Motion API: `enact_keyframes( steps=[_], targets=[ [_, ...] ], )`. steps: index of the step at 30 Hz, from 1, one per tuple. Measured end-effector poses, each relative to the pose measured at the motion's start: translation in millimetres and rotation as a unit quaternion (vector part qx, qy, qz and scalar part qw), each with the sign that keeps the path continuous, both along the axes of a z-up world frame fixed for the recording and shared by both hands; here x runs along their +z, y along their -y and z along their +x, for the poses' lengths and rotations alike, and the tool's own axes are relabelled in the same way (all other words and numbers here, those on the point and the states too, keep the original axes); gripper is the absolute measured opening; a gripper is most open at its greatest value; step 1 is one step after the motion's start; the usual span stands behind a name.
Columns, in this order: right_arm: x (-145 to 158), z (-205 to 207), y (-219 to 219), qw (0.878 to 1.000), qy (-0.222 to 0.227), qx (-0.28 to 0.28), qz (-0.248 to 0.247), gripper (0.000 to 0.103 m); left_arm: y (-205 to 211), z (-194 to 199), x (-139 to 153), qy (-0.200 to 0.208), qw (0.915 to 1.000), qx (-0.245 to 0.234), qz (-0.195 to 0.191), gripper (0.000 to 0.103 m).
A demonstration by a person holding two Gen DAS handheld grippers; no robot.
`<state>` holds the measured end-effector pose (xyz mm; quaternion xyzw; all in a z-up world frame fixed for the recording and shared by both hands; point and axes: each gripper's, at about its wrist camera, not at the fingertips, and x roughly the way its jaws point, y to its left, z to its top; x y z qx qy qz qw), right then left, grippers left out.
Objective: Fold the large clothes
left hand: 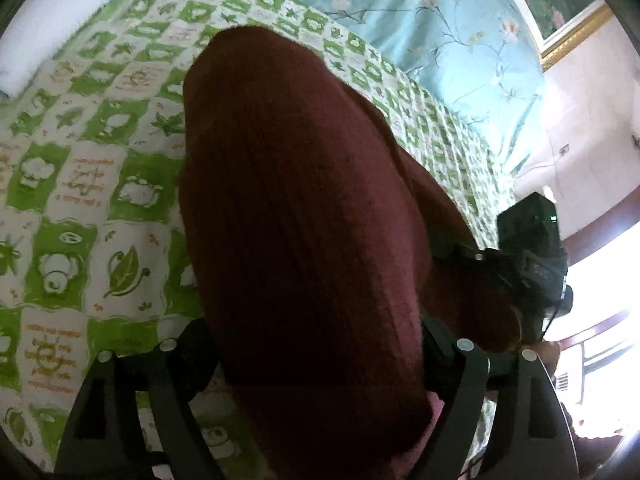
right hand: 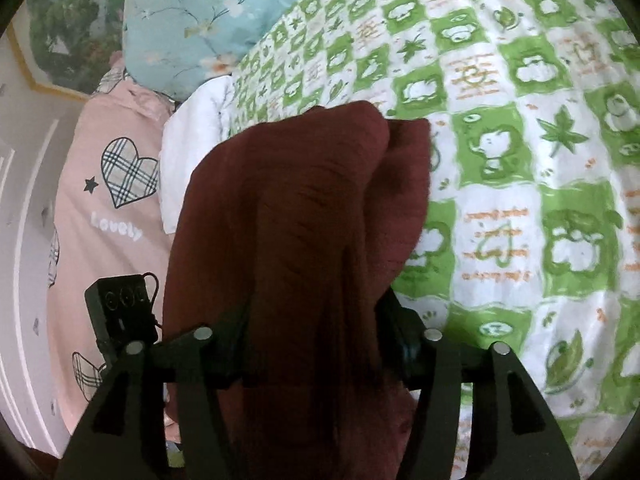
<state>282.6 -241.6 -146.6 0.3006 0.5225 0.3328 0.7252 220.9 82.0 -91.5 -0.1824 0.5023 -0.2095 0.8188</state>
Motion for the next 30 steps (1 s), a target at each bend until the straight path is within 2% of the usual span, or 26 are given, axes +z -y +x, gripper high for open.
enact_keyframes(
  steps=[5,9,11,13,14,15,16,17,18,20,21,23,25,27,30],
  targets=[
    [25.6,-9.8,22.4,0.998,0.034,-0.042,-0.03,0.065,-13.5,-19.9,25.3,0.035,0.9986,0.029,0.026,0.082],
    [45.4,-15.4,29.1,0.996,0.067,-0.053,-0.023,0.065,-33.5,-45.1,57.2,0.102,0.993,0.058,0.016,0.079],
    [46.0,-14.7,19.3,0.996,0.068,-0.039,-0.028,0.065,-36.6,-49.6,64.8,0.118,0.9914,0.056,-0.001,0.071],
    [39.1,-12.7,3.4,0.997,0.058,-0.022,-0.046,0.064,-28.9,-48.4,62.4,0.12,0.9921,0.036,-0.011,0.058],
    [34.9,-12.0,-6.2,0.996,0.054,-0.016,-0.066,0.06,-23.2,-46.7,59.0,0.116,0.9929,0.024,-0.011,0.055],
    [31.5,-11.9,-13.3,0.995,0.052,-0.01,-0.087,0.048,-16.1,-45.1,53.1,0.112,0.9936,0.014,-0.002,0.055],
    [29.7,-12.0,-17.8,0.994,0.054,-0.007,-0.1,0.041,-11.4,-45.1,50.1,0.112,0.9936,0.01,0.007,0.054],
    [32.6,-12.9,-16.7,0.993,0.06,-0.01,-0.1,0.035,-5.4,-43.7,46.5,0.109,0.994,0.002,0.015,0.054],
    [36.7,-13.8,-13.1,0.993,0.067,-0.015,-0.097,0.024,-0.2,-44.6,45.1,0.108,0.994,0.0,0.016,0.054],
    [47.5,-16.4,0.4,0.993,0.083,-0.028,-0.075,0.018,8.8,-43.4,46.1,0.11,0.9937,-0.009,0.02,0.054],
    [49.5,-15.7,7.0,0.993,0.086,-0.035,-0.075,0.017,15.1,-43.1,45.8,0.111,0.9934,-0.016,0.027,0.053],
    [43.6,-11.3,9.4,0.992,0.077,-0.036,-0.093,0.017,34.2,-42.3,42.4,0.113,0.9903,-0.033,0.072,0.053],
    [27.6,-5.3,8.3,0.992,0.057,-0.032,-0.105,0.016,52.1,-43.2,36.7,0.126,0.9837,-0.044,0.121,0.054],
    [16.5,-3.4,7.7,0.995,0.043,-0.032,-0.087,0.019,65.8,-47.7,31.4,0.148,0.9724,-0.052,0.172,0.055],
    [15.7,-7.9,11.7,0.996,0.039,-0.037,-0.072,0.023,61.5,-50.3,28.8,0.153,0.9707,-0.054,0.177,0.055]
  ],
)
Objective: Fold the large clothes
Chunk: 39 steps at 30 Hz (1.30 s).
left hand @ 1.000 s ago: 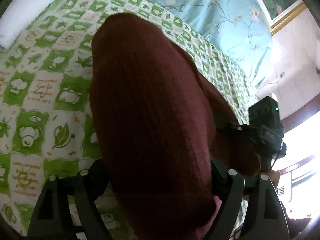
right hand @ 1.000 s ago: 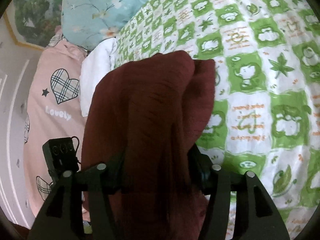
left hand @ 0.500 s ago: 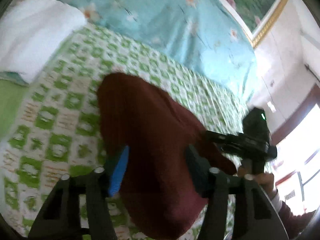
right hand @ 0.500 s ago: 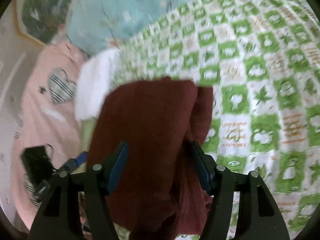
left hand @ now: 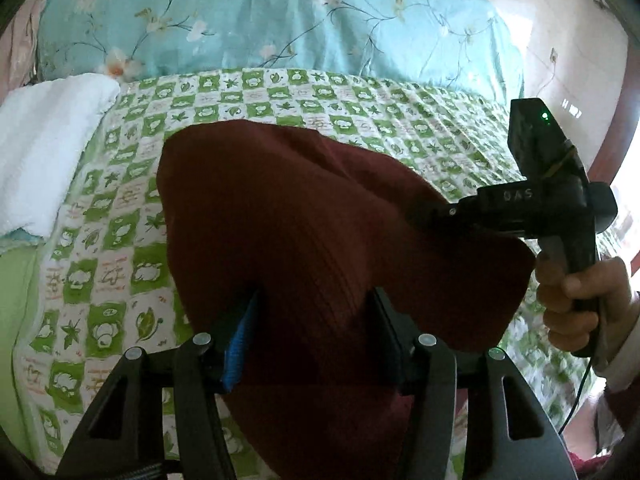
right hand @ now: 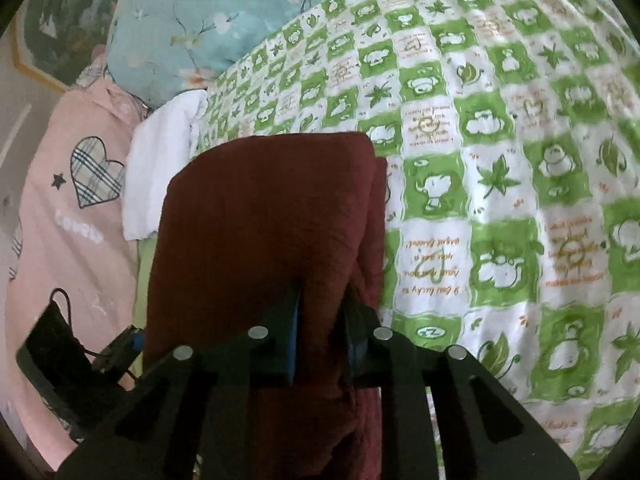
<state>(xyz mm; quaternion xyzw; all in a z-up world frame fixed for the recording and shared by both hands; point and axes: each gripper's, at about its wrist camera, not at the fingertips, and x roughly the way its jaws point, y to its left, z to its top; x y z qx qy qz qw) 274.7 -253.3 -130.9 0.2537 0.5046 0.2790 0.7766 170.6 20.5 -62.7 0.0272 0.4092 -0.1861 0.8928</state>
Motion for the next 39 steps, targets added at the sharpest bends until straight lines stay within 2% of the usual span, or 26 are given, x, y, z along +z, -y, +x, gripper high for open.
enact_keyframes(
  steps=[3,6,10,15,17,23,24,27,29,32,34,36,39],
  targets=[
    [10.3,-9.1,2.7,1.0,0.009,-0.001,-0.008,0.025,-13.5,-3.8,7.5,-0.008,0.9997,0.002,-0.024,0.056],
    [30.8,-24.8,10.1,0.999,0.039,-0.019,-0.023,0.025,-26.9,-20.3,24.9,-0.007,0.9989,0.005,-0.047,0.055],
    [61.0,-59.7,16.5,0.995,0.093,-0.021,-0.01,0.025,-37.8,-59.8,35.4,0.003,0.9989,0.009,-0.046,0.057],
    [69.2,-89.8,-3.1,0.993,0.114,0.027,-0.008,0.025,-32.3,-97.9,23.5,-0.001,0.9998,0.008,-0.021,0.057],
    [64.5,-93.6,-10.5,0.993,0.108,0.035,-0.011,0.025,-24.7,-103.6,17.0,0.003,0.9999,0.013,0.005,0.057],
    [51.4,-90.1,-21.8,0.996,0.085,0.037,-0.008,0.025,-15.1,-90.9,-3.6,0.014,0.9967,0.053,0.06,0.06],
    [47.0,-88.3,-23.6,0.996,0.079,0.035,-0.017,0.025,-15.1,-88.3,-5.8,0.013,0.9962,0.058,0.064,0.058],
    [25.5,-79.8,-23.1,0.998,0.042,0.021,-0.042,0.025,-13.4,-80.6,-17.0,0.006,0.9917,0.086,0.095,0.024],
    [11.2,-79.2,-17.3,0.999,0.019,0.012,-0.03,0.025,-10.2,-83.0,-21.8,0.012,0.9886,0.093,0.118,0.023],
    [6.6,-80.6,-11.8,1.0,0.014,0.01,-0.023,0.025,-3.8,-91.8,-23.1,0.013,0.9865,0.075,0.145,0.024],
    [13.5,-82.8,-8.4,1.0,0.019,0.012,-0.021,0.025,-8.2,-101.7,-12.8,0.017,0.9911,0.05,0.122,0.028],
    [24.1,-85.9,-3.9,0.999,0.03,0.013,-0.015,0.025,-20.5,-112.7,5.4,0.022,0.9976,0.013,0.064,0.03],
    [43.5,-87.0,-3.2,0.998,0.059,0.014,-0.001,0.025,-39.3,-110.0,35.2,0.038,0.9989,-0.024,-0.016,0.031]
  ],
)
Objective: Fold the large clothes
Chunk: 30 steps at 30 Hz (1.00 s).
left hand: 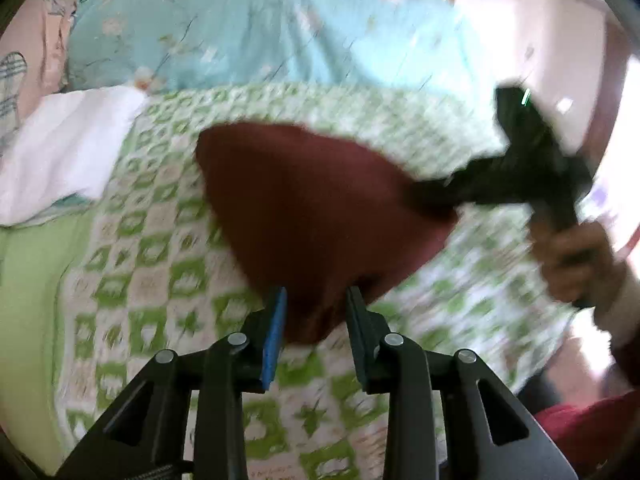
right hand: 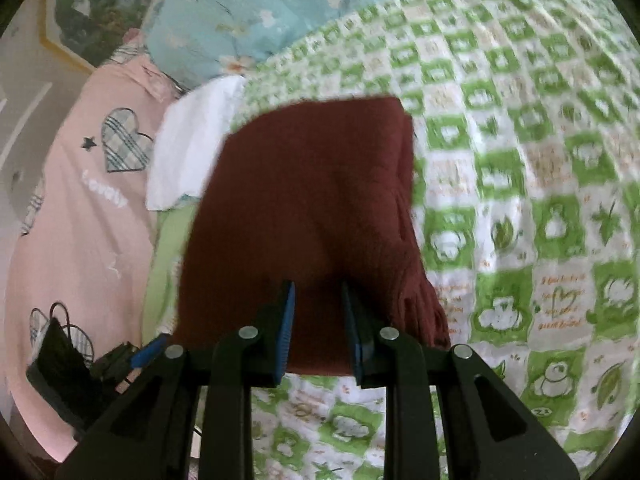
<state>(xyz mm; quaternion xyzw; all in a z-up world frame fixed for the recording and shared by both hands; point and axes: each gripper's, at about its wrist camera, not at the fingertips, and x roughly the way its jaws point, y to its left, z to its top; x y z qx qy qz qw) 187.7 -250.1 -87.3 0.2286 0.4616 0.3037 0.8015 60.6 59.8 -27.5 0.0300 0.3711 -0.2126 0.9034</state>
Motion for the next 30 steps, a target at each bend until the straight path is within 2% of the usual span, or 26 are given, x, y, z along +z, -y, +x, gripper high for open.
enact_keyframes(
  steps=[4,6,8,10,13,17,21,23,25,30],
  targets=[
    [14.6,8.6,-9.1,1.0,0.018,0.001,0.007,0.025,-2.8,39.3,22.8,0.014,0.9957,-0.044,-0.08,0.03],
    [14.6,13.1,-13.4,1.0,0.019,0.001,0.004,0.025,4.2,64.7,17.7,-0.006,0.9919,-0.073,-0.104,0.028],
    [13.3,18.8,-15.9,1.0,0.017,-0.001,0.0,0.025,13.0,88.8,-0.9,-0.046,0.9902,-0.088,-0.097,0.026],
    [9.6,23.1,-15.5,1.0,0.013,-0.005,0.001,0.025,19.7,100.4,-24.6,-0.081,0.9885,-0.097,-0.083,0.007],
    [1.7,28.0,-12.9,1.0,0.005,-0.007,0.002,0.025,20.2,97.3,-49.0,-0.108,0.9828,-0.107,-0.105,0.005],
    [-5.1,41.6,-17.4,1.0,-0.003,-0.008,0.002,0.025,30.3,87.0,-56.4,-0.101,0.9856,-0.105,-0.085,0.004],
    [-5.7,60.5,-32.7,1.0,0.014,-0.003,-0.02,0.026,23.7,88.3,-57.9,-0.103,0.9854,-0.087,-0.104,0.001],
    [-29.0,76.9,-43.0,0.999,-0.021,0.002,-0.044,0.026,20.8,88.6,-57.8,-0.101,0.9852,-0.086,-0.108,0.0],
    [-38.2,81.3,-40.8,1.0,-0.015,-0.004,-0.021,0.026,20.6,89.6,-57.6,-0.099,0.9856,-0.082,-0.11,0.0],
    [-19.3,64.1,-29.6,1.0,-0.009,-0.01,-0.017,0.026,18.4,84.4,-47.0,-0.104,0.9859,-0.063,-0.115,0.001]
  ],
)
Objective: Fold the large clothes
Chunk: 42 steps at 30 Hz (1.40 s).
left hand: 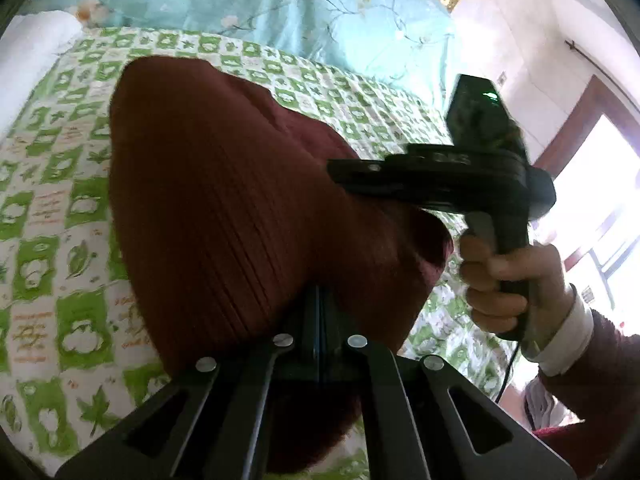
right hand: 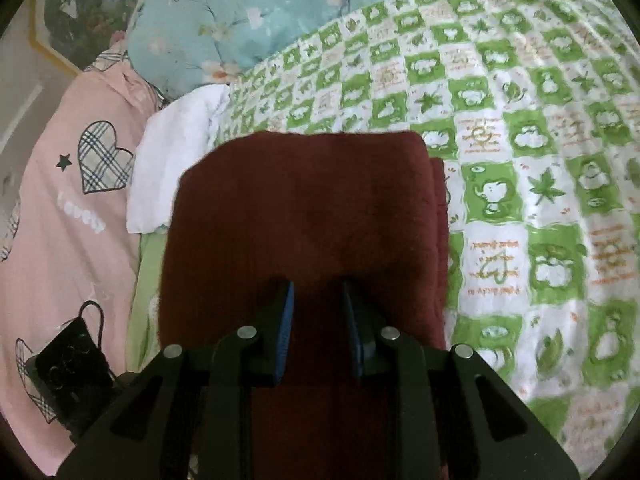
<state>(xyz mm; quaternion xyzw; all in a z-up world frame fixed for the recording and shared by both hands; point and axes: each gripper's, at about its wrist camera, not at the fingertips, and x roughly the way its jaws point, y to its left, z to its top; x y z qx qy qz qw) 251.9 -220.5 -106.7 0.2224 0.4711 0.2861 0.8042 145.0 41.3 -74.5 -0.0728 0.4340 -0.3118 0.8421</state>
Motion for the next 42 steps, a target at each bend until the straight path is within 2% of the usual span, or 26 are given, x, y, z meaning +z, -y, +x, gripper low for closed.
enact_keyframes(
  steps=[3,7,10,13,16,20,23,25,29,32,34,36,38,40,42],
  targets=[
    [11.5,-16.7,12.6,1.0,0.013,-0.001,0.009,0.027,-8.0,-13.3,16.6,0.015,0.9998,0.013,-0.006,0.001],
    [17.6,-39.9,27.2,1.0,0.028,-0.006,-0.004,0.031,-21.1,-23.1,30.9,0.033,0.9979,0.055,-0.01,0.011],
    [0.0,-40.2,33.3,0.999,0.008,-0.024,-0.047,0.035,-31.2,-16.0,21.3,0.01,0.9967,0.079,-0.016,0.01],
    [-14.2,-35.0,38.2,0.998,-0.009,-0.037,-0.043,0.035,-21.1,-12.0,11.2,0.006,0.9972,0.074,0.004,0.007],
    [-6.2,-38.4,39.7,0.998,-0.003,-0.038,-0.04,0.035,-13.0,-16.5,16.6,0.017,0.9962,0.08,0.03,0.008],
    [11.7,-49.3,38.0,0.999,0.017,-0.03,-0.033,0.035,-15.3,-24.4,23.9,0.014,0.9951,0.094,0.029,0.011],
    [20.1,-50.1,36.4,0.999,0.028,-0.028,-0.023,0.035,-20.9,-27.9,30.7,0.02,0.9923,0.119,0.028,0.019],
    [23.6,-42.6,30.6,0.999,0.03,-0.03,-0.025,0.035,-24.8,-24.2,36.3,0.028,0.9887,0.144,0.031,0.032],
    [32.2,-19.3,11.9,0.999,0.037,-0.024,-0.015,0.035,-26.0,-10.3,41.1,0.021,0.9844,0.173,0.025,0.033],
    [40.6,3.4,-16.3,0.999,0.046,0.001,-0.01,0.035,-21.0,0.0,33.4,0.008,0.9798,0.192,0.053,0.034],
    [42.2,20.7,-37.4,0.998,0.053,0.021,-0.019,0.035,-20.4,2.6,29.2,0.004,0.978,0.2,0.058,0.041],
    [32.1,40.9,-50.3,0.998,0.044,0.021,-0.042,0.036,-20.1,4.9,25.6,0.001,0.9765,0.207,0.059,0.045],
    [7.2,64.1,-46.3,0.997,0.005,-0.023,-0.071,0.036,-20.3,7.4,21.2,-0.003,0.9748,0.213,0.066,0.051],
    [-14.1,76.7,-32.6,0.998,-0.023,-0.045,-0.03,0.032,-23.0,10.5,16.2,-0.01,0.9748,0.215,0.058,0.055],
    [-14.2,75.7,-27.1,0.998,-0.018,-0.053,-0.023,0.029,-24.9,12.1,13.2,-0.015,0.9748,0.217,0.051,0.058]
  ],
)
